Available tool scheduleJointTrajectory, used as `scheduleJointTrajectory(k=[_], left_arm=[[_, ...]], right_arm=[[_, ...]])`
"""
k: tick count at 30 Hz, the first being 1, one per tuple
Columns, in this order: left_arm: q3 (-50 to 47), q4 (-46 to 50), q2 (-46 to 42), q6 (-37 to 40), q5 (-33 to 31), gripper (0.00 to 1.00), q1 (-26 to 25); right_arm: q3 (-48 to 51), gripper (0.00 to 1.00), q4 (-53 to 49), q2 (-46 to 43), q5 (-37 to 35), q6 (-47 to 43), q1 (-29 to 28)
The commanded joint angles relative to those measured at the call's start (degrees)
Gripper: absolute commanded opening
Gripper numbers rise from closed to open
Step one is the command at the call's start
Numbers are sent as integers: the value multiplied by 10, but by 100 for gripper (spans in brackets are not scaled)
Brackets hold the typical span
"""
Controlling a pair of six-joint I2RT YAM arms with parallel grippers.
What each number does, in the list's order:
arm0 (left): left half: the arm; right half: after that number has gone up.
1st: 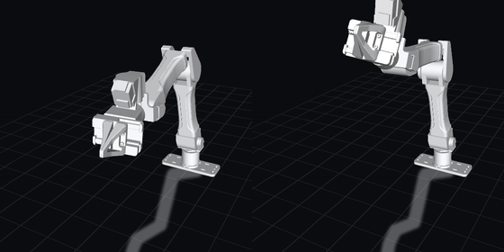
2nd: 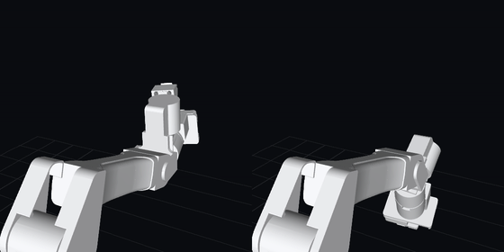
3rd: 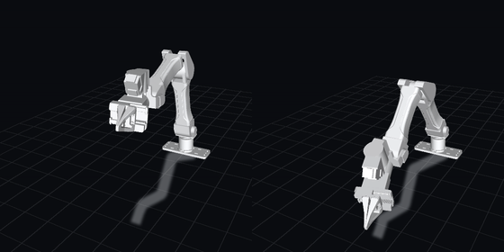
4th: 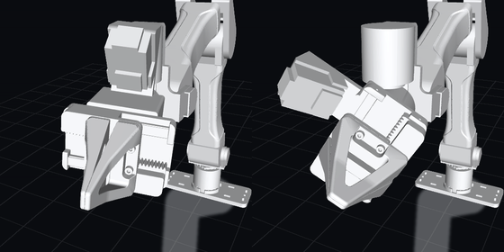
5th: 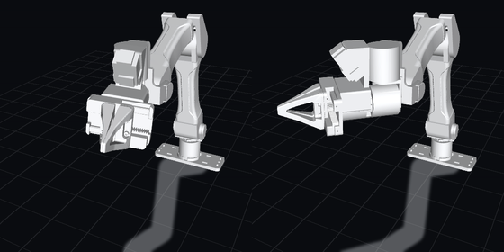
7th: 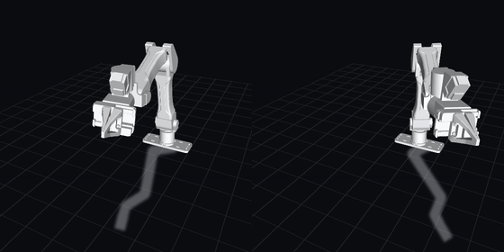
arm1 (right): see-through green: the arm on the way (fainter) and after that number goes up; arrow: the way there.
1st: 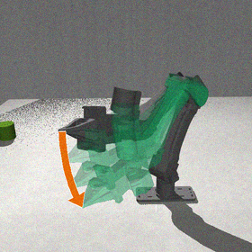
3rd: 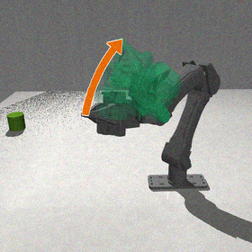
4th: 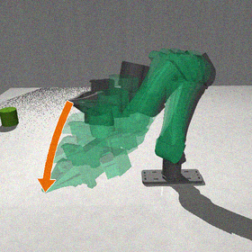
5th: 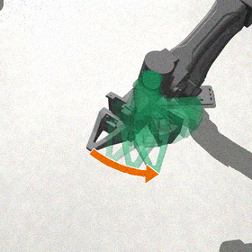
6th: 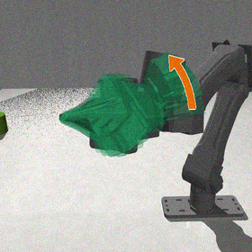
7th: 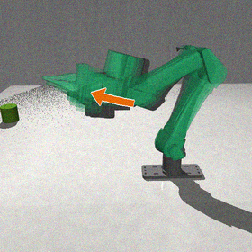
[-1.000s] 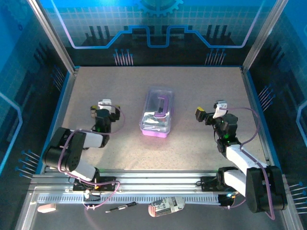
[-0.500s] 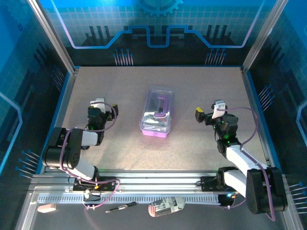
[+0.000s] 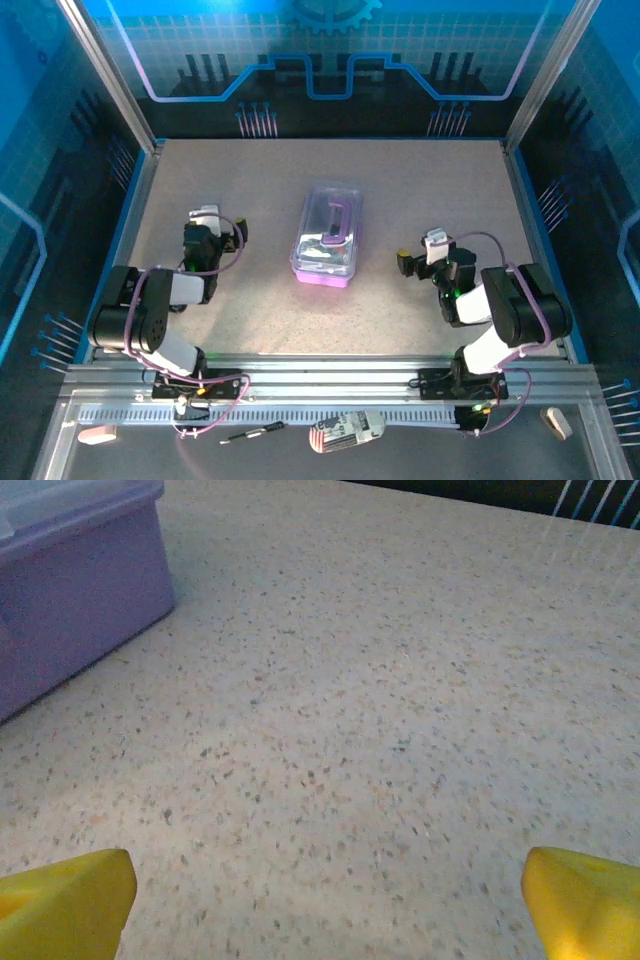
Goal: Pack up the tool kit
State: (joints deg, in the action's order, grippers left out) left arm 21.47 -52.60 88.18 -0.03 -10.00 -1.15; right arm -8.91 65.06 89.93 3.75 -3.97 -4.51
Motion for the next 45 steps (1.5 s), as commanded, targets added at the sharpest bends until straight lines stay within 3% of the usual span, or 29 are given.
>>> scheduleJointTrajectory(k=[1, 5, 7, 9, 11, 45], left_arm=[[3, -5, 6, 3, 13, 99, -5], [4, -3, 6, 1, 15, 99, -5], [5, -2, 5, 2, 16, 99, -4], [4, -1, 5, 1, 16, 99, -4], [4, -1, 5, 1, 16, 99, -4], [6, 2, 5, -1, 31, 99, 4]], right_arm=[[-37, 100, 74, -5, -74, 13, -6], [-129, 100, -121, -17, -172, 51, -5], [-106, 100, -71, -14, -148, 44, -4], [-142, 100, -151, -21, -131, 42, -2], [-140, 100, -140, -16, -70, 36, 11], [-135, 100, -134, -17, -98, 27, -3]])
